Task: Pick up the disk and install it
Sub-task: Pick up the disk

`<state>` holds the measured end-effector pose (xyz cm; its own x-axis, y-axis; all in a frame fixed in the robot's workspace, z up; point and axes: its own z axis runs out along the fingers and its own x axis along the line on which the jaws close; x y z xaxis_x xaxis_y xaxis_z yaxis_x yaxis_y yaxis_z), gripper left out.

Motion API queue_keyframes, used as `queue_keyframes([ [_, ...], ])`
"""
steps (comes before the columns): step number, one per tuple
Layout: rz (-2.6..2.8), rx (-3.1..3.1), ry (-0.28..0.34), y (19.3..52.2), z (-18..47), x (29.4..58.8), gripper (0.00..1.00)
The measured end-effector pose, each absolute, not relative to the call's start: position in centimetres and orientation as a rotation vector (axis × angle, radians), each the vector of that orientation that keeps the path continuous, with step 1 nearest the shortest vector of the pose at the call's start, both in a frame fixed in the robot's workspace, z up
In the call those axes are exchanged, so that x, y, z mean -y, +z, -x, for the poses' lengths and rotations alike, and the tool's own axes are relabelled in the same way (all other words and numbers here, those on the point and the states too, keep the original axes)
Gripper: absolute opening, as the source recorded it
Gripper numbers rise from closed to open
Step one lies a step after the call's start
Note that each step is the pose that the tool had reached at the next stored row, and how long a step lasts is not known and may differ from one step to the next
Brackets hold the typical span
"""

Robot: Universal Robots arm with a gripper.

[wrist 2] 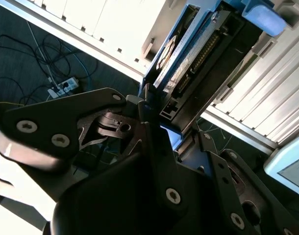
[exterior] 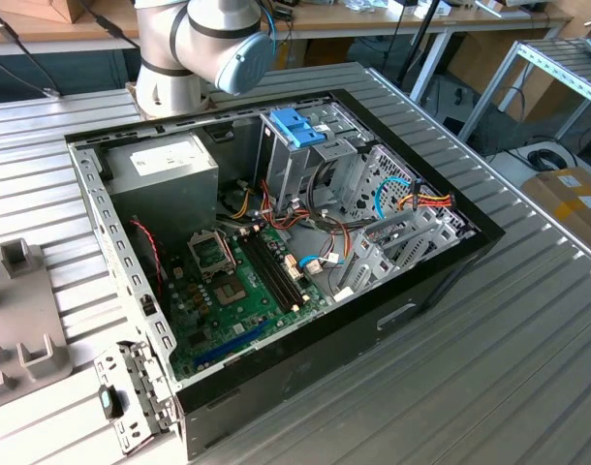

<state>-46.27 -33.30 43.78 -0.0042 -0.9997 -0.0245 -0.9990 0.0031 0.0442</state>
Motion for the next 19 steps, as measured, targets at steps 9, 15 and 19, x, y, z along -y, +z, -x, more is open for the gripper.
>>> queue_keyframes([
  [9,-2.207,2.215,-0.076,45.3,46.3,33.3,0.37],
  [15,-2.207,2.215,-0.076,46.4,46.3,33.3,0.37],
  [19,-2.207,2.215,-0.076,46.6,46.3,33.3,0.37],
])
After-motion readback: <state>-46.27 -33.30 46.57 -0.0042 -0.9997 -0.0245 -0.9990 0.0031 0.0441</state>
